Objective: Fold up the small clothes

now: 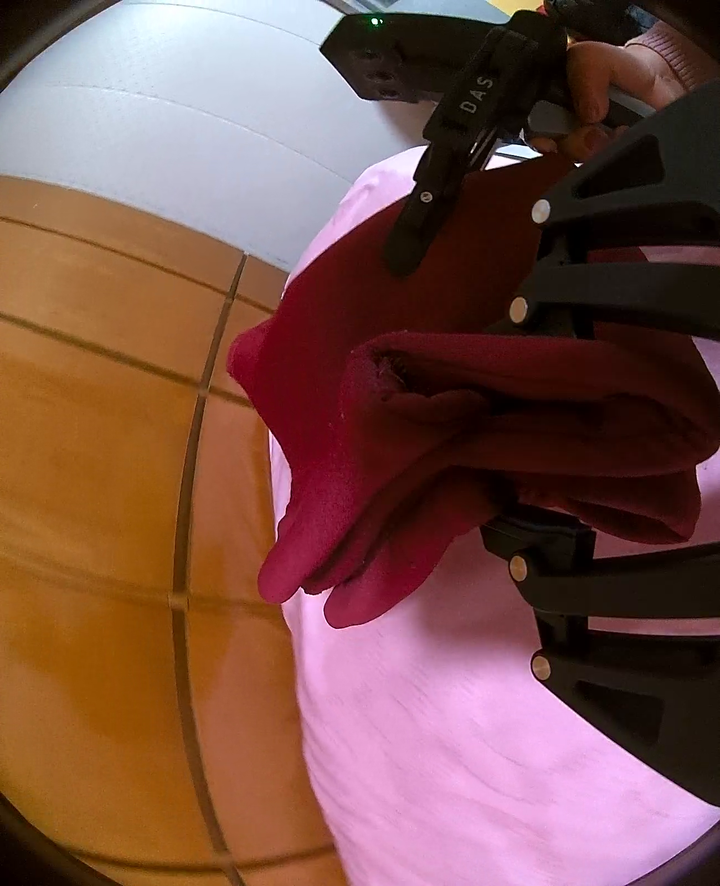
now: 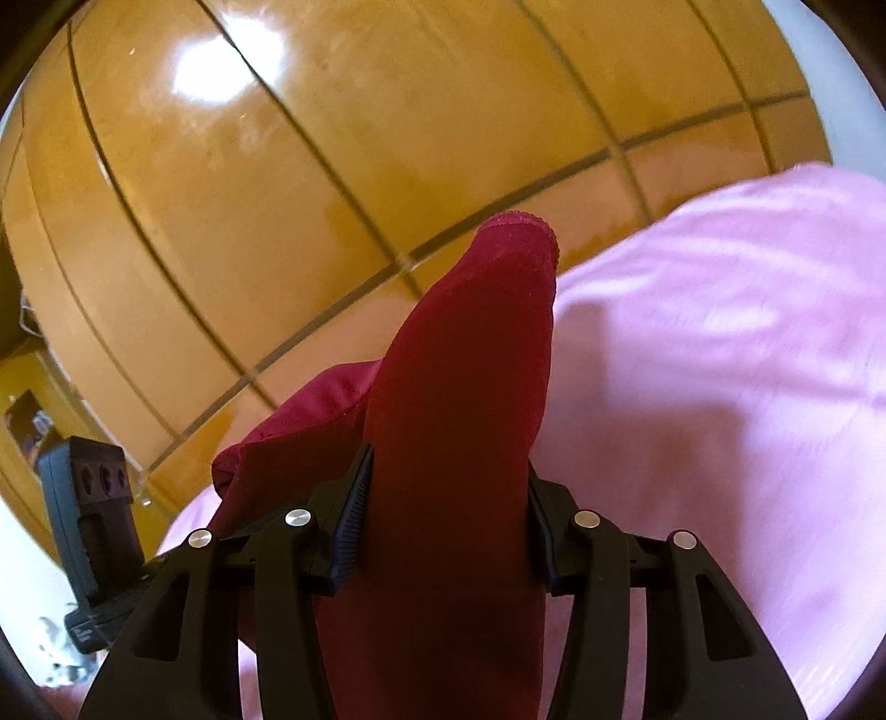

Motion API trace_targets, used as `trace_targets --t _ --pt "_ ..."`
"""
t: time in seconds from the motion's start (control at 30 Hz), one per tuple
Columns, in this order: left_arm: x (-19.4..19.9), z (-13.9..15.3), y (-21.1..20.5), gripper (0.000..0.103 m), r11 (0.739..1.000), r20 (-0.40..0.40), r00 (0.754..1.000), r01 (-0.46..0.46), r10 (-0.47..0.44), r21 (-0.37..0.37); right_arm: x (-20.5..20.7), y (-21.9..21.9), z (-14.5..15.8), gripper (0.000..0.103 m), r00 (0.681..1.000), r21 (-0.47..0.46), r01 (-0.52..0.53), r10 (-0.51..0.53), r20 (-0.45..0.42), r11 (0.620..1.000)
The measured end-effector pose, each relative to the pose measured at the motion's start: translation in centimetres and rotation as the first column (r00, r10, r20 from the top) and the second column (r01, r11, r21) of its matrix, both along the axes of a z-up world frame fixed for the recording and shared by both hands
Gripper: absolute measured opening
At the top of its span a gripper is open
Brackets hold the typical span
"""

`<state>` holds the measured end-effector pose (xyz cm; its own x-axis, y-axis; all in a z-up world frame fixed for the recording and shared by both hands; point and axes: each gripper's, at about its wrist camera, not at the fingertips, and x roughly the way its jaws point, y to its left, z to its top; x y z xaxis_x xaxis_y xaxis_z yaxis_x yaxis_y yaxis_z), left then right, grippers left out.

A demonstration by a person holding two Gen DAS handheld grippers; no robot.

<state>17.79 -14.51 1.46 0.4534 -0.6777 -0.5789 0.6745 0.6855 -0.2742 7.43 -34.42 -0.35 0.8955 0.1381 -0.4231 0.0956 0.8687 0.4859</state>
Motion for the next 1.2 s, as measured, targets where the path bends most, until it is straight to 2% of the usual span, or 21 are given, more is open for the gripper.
trace_targets --t 0.17,0.27,0.33,0.4,0.47,0.53,0.6,0.7,0.77,0.83,0.87,0.9,0.93,1.0,1.07,1.13,1.2 --pt "3.2 -1.0 -3.9 0.040 0.999 -0.006 1.000 0.030 -0.030 0.020 1.9 -3.3 -1.0 0.048 0.998 -0.021 0.058 -0.058 0.002 0.998" --pt "5.7 -3.7 -5.3 0.040 0.998 -0.072 0.997 0.016 -0.012 0.058 3.5 -5.3 -3.2 0.048 0.994 -0.005 0.098 -0.098 -0.048 0.995" --pt "6.6 -5.1 -5.7 0.043 0.997 -0.070 0.997 -0.010 0.015 0.078 4.1 -6.2 -4.8 0.048 0.987 -0.002 0.134 -0.134 -0.094 0.991" --pt "7.0 -6.3 -5.6 0.052 0.998 -0.093 0.995 -0.018 0.024 0.068 4.5 -7.4 -6.9 0.050 0.977 0.033 0.165 -0.159 -0.139 0.986" --pt "7.5 -7.4 -4.0 0.061 0.999 -0.169 0.984 -0.048 0.049 0.006 4.3 -8.4 -8.3 0.054 0.977 0.111 0.176 -0.160 -0.144 0.978" --pt "7.5 -7.5 -3.2 0.066 0.997 -0.209 0.976 -0.073 0.067 -0.019 3.8 -8.4 -8.3 0.063 0.977 0.122 0.178 -0.161 -0.140 0.976" --pt "6.9 -7.1 -2.7 0.069 0.995 -0.202 0.975 -0.099 0.094 -0.014 3.2 -8.2 -8.1 0.070 0.976 0.114 0.187 -0.171 -0.135 0.976" --pt "4.4 -5.6 -1.2 0.070 0.991 -0.143 0.981 -0.136 0.135 0.000 1.1 -8.2 -7.6 0.070 0.973 0.123 0.211 -0.196 -0.125 0.970" --pt "2.8 -4.0 0.4 0.069 0.984 -0.087 0.981 -0.175 0.172 -0.023 -0.2 -8.0 -7.0 0.070 0.967 0.109 0.234 -0.220 -0.127 0.966" --pt "2.5 -2.3 1.1 0.058 0.978 -0.074 0.979 -0.196 0.190 -0.072 -0.7 -7.9 -6.2 0.070 0.959 0.055 0.252 -0.242 -0.145 0.966" --pt "2.6 -1.5 1.1 0.051 0.977 -0.078 0.980 -0.192 0.185 -0.097 -0.5 -7.7 -5.4 0.063 0.957 0.010 0.254 -0.250 -0.147 0.967" --pt "2.7 -0.7 0.7 0.050 0.976 -0.080 0.981 -0.186 0.178 -0.111 -0.1 -7.4 -4.5 0.055 0.959 -0.034 0.246 -0.249 -0.140 0.969" --pt "3.1 0.4 -0.4 0.049 0.980 -0.075 0.984 -0.168 0.160 -0.111 0.5 -7.1 -3.6 0.055 0.960 -0.084 0.234 -0.244 -0.136 0.969" --pt "3.8 1.5 -2.6 0.046 0.988 -0.047 0.990 -0.133 0.130 -0.080 2.5 -6.3 -1.8 0.054 0.966 -0.186 0.198 -0.224 -0.128 0.962" --pt "4.5 1.9 -5.7 0.046 0.996 0.001 0.996 -0.091 0.091 -0.008 4.6 -6.0 -0.6 0.052 0.973 -0.215 0.161 -0.192 -0.131 0.963" --pt "5.9 1.0 -8.4 0.045 0.995 0.016 0.998 -0.062 0.061 0.072 6.7 -6.0 -0.1 0.051 0.974 -0.232 0.141 -0.176 -0.139 0.962" --pt "7.0 -0.4 -10.3 0.039 0.983 0.030 0.997 -0.073 0.069 0.168 9.2 -6.1 -0.3 0.048 0.971 -0.263 0.110 -0.160 -0.179 0.958"
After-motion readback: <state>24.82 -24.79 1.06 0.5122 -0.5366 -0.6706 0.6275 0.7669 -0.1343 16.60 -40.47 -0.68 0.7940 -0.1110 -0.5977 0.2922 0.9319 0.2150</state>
